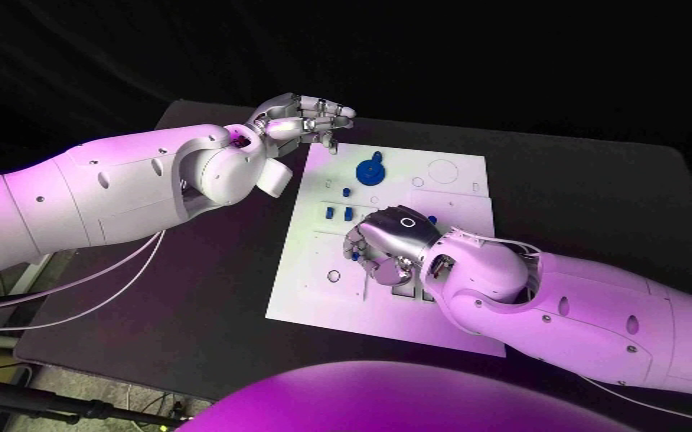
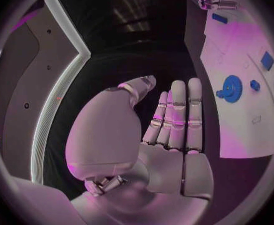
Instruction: Assemble the parts on the task board
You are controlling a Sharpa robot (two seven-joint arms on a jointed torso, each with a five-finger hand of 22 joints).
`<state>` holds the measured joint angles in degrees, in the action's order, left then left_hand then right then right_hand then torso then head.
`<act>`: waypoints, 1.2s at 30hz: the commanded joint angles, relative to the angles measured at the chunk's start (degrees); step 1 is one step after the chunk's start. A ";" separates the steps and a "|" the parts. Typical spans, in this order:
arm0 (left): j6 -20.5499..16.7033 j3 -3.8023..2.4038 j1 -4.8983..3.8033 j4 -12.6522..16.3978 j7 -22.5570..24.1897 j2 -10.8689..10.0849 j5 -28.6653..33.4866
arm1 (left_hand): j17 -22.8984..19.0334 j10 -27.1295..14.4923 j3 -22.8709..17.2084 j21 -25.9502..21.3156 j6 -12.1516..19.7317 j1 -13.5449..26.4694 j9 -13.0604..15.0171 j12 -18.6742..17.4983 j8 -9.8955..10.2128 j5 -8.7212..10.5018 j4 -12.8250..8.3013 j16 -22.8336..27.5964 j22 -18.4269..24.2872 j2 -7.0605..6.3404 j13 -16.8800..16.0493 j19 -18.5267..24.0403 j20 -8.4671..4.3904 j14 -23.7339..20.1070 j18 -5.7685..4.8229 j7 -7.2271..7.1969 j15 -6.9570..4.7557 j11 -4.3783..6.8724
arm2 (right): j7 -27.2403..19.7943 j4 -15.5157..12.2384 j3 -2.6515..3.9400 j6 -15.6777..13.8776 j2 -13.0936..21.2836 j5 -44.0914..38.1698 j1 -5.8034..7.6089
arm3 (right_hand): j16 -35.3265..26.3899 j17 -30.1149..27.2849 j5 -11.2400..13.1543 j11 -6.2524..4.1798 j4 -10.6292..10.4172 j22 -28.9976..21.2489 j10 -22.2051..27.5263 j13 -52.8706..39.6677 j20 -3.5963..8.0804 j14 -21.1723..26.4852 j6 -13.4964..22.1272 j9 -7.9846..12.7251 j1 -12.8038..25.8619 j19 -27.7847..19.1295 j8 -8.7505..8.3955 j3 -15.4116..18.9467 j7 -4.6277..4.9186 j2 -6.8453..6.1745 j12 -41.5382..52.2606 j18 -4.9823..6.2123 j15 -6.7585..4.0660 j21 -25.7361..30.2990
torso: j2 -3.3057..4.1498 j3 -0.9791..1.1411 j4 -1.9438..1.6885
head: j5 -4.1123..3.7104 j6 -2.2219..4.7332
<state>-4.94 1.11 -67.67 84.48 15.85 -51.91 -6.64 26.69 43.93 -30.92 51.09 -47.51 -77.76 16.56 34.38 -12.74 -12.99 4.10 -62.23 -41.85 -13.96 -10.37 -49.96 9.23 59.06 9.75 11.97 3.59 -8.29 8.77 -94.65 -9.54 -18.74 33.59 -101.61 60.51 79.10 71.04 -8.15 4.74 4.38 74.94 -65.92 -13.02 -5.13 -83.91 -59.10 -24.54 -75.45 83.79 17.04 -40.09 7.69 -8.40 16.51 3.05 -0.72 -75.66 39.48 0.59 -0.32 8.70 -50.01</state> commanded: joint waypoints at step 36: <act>0.48 -0.05 -0.07 -0.11 0.86 -0.49 0.14 | -0.12 -0.46 0.34 -0.40 0.40 -0.46 -0.04 0.22 0.24 -0.15 0.01 0.05 0.12 0.52 0.10 0.05 0.37 -0.20 0.71 -0.10 0.54 -0.18 | 1.80 -7.65 1.63 1.51 17.21 6.34 7.09 | -2.49 -5.25 -1.67 1.20 -3.18 8.13 9.27 3.89 -1.64 -1.06 9.28 2.07 5.67 -3.12 -7.40 7.55 0.38 -5.08 -6.13 1.76 1.81 11.13 | -0.08 -0.04 0.06 | -1.71 0.84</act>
<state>-4.96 1.12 -67.68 84.31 15.94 -52.47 -6.65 26.64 43.72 -30.92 50.87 -47.52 -78.05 16.56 34.38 -12.74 -12.99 4.10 -62.23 -41.81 -13.67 -10.33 -49.96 9.23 58.86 9.76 11.97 3.80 -8.50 9.85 -102.48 -7.88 -22.36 50.50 -97.52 67.49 76.66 65.81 -9.54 5.92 1.33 74.91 -56.95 -9.23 -6.67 -84.11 -50.15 -22.52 -69.69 81.01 9.83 -32.97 7.95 -12.99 10.72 3.99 0.73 -64.87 39.32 0.57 -0.20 7.22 -49.37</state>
